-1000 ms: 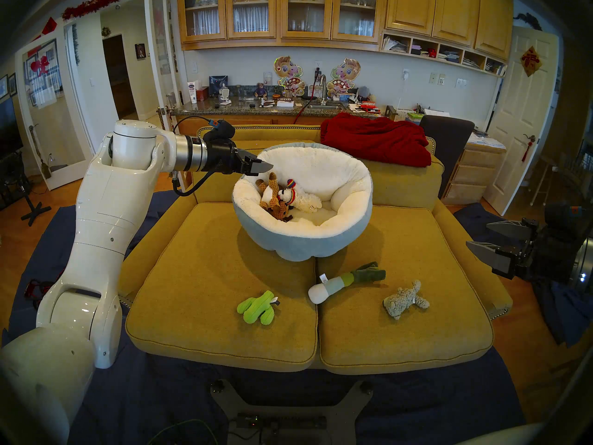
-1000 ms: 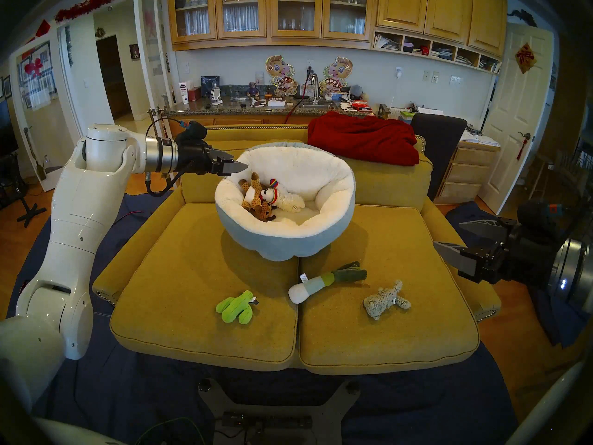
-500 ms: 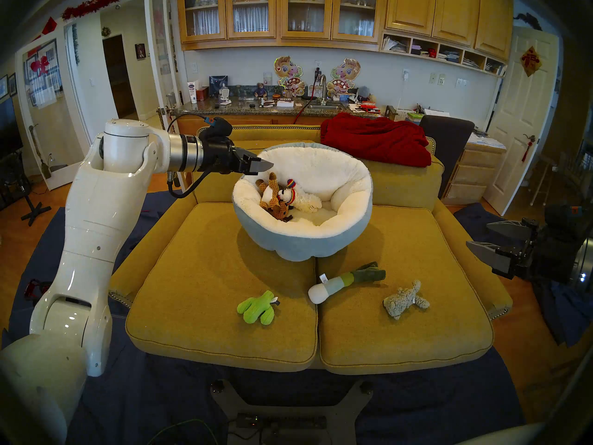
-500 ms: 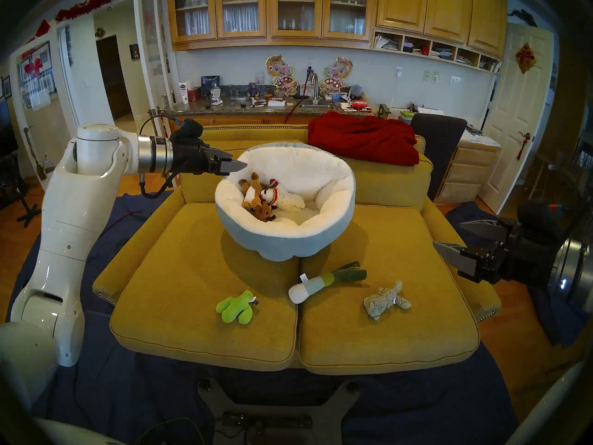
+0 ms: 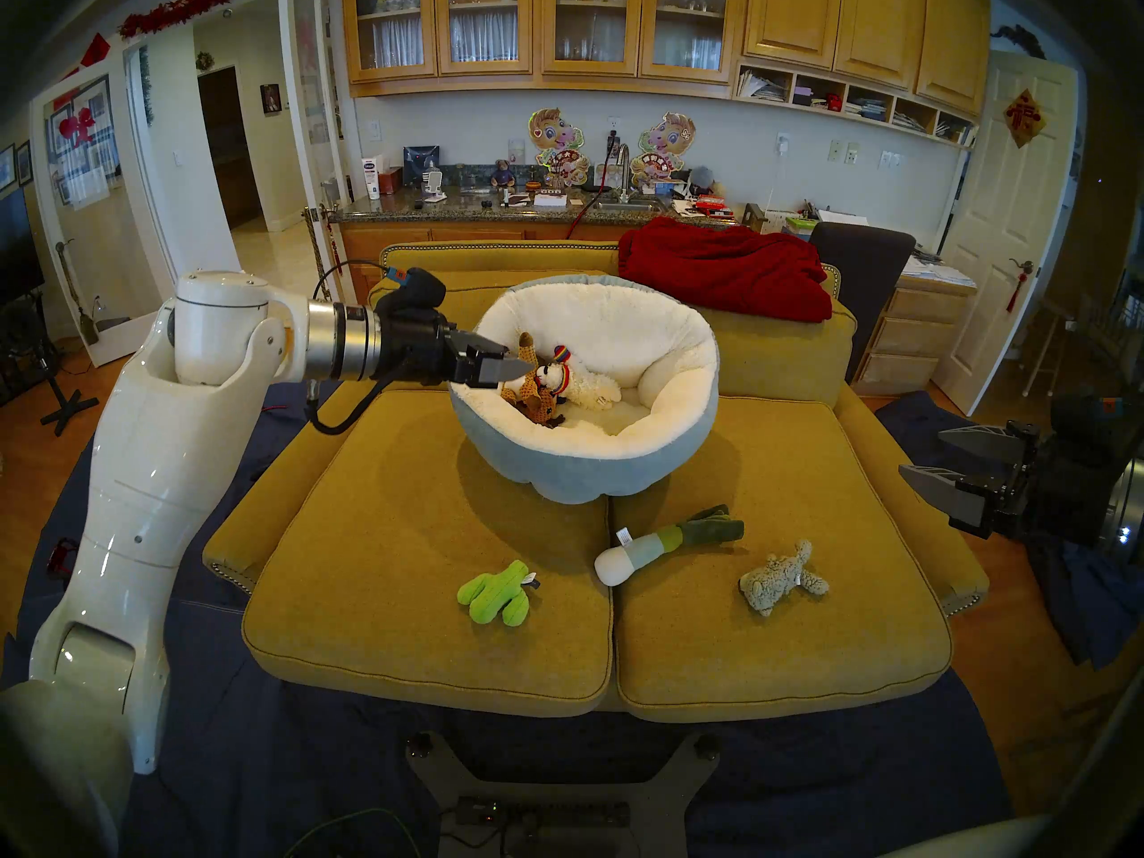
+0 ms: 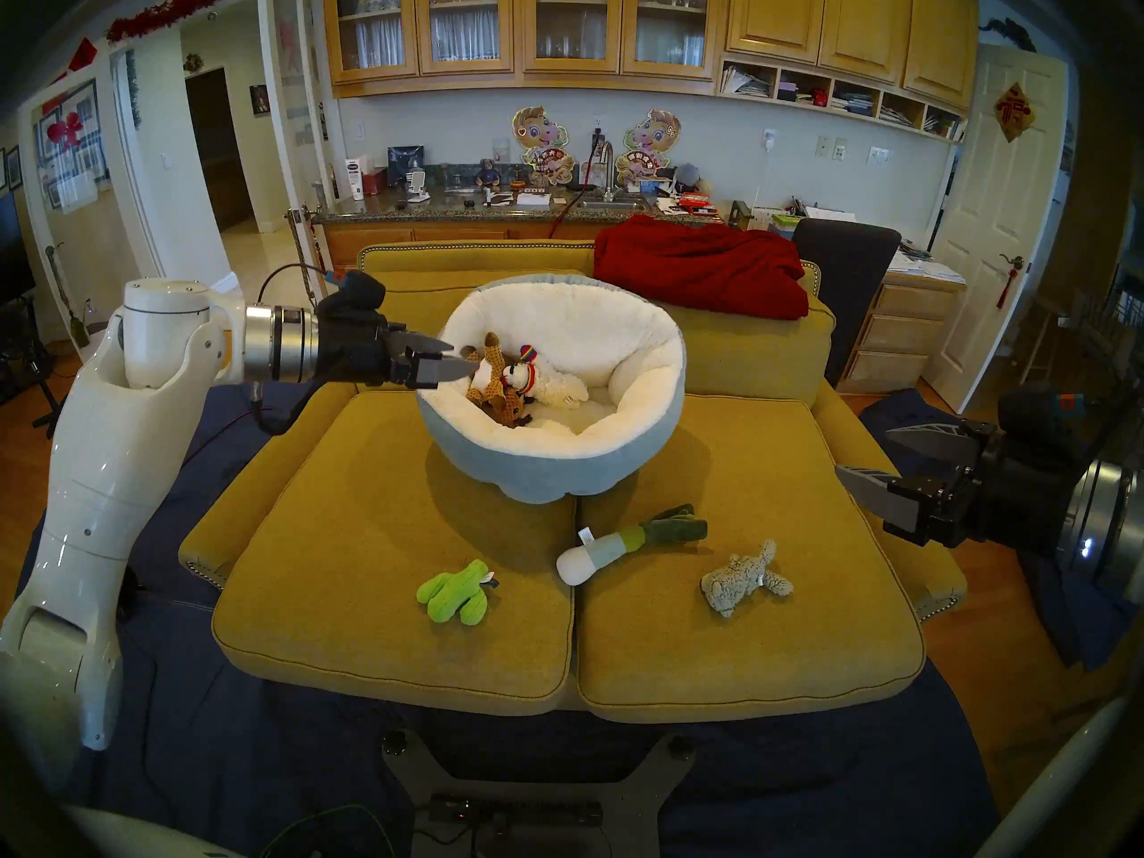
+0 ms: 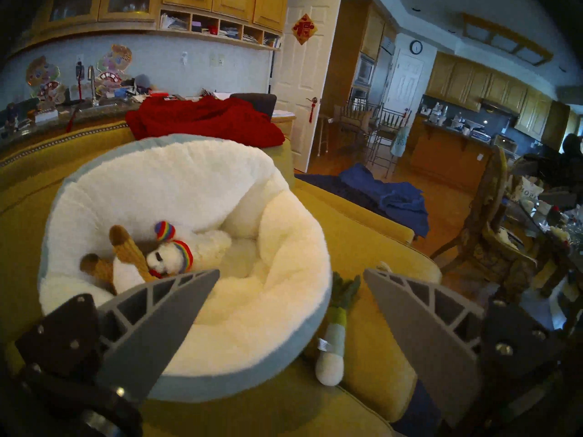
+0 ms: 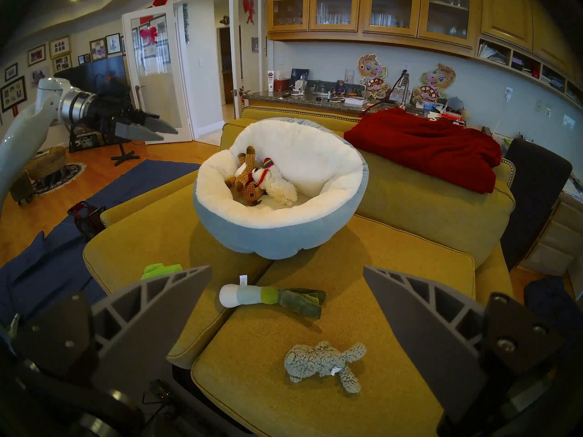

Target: Put toys into dog bed

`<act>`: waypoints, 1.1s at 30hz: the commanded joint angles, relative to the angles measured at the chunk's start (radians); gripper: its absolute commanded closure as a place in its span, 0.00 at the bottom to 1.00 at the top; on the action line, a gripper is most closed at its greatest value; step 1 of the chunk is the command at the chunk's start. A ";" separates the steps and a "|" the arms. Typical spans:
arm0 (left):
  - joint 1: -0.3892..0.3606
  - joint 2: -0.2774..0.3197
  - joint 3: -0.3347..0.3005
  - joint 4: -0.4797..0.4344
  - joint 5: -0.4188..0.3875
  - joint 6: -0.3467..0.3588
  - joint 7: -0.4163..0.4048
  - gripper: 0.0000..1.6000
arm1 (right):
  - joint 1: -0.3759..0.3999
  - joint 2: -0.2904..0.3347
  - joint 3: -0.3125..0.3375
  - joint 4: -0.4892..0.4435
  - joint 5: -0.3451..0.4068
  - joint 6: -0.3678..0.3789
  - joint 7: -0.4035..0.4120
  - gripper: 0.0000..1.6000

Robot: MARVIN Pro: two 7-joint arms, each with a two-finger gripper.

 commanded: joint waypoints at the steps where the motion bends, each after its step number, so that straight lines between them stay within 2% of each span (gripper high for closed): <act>1: 0.115 0.103 -0.037 -0.109 -0.111 0.018 -0.098 0.00 | 0.003 0.004 0.011 -0.001 -0.002 -0.001 0.000 0.00; 3: 0.140 0.125 -0.033 -0.123 -0.134 0.015 -0.083 0.00 | 0.003 0.004 0.011 -0.001 -0.002 0.000 0.000 0.00; 4: 0.177 0.131 -0.053 -0.138 -0.130 0.007 -0.102 0.00 | 0.003 0.004 0.011 -0.001 -0.002 0.000 0.000 0.00; 5: 0.171 0.147 -0.033 -0.137 -0.152 0.009 -0.073 0.00 | 0.003 0.004 0.012 -0.001 -0.002 0.000 0.000 0.00; 6: 0.196 0.157 -0.040 -0.144 -0.150 0.002 -0.079 0.00 | 0.003 0.004 0.012 -0.001 -0.002 0.000 0.000 0.00; 7: 0.213 0.159 -0.046 -0.146 -0.139 -0.007 -0.095 0.00 | 0.003 0.004 0.012 -0.001 -0.002 0.000 0.000 0.00; 13: 0.265 0.209 0.021 -0.158 -0.071 -0.093 -0.046 0.00 | 0.002 0.005 0.013 0.000 -0.002 0.000 0.001 0.00; 18: 0.251 0.202 0.075 -0.135 -0.013 -0.141 -0.030 0.00 | 0.002 0.005 0.014 0.000 -0.001 0.001 0.001 0.00; 24: 0.191 0.156 0.150 -0.104 0.050 -0.147 -0.004 0.00 | 0.002 0.005 0.014 0.000 -0.001 0.001 0.001 0.00; 33: 0.160 0.124 0.190 -0.086 0.091 -0.149 0.026 0.00 | 0.002 0.005 0.013 0.000 -0.001 0.000 0.001 0.00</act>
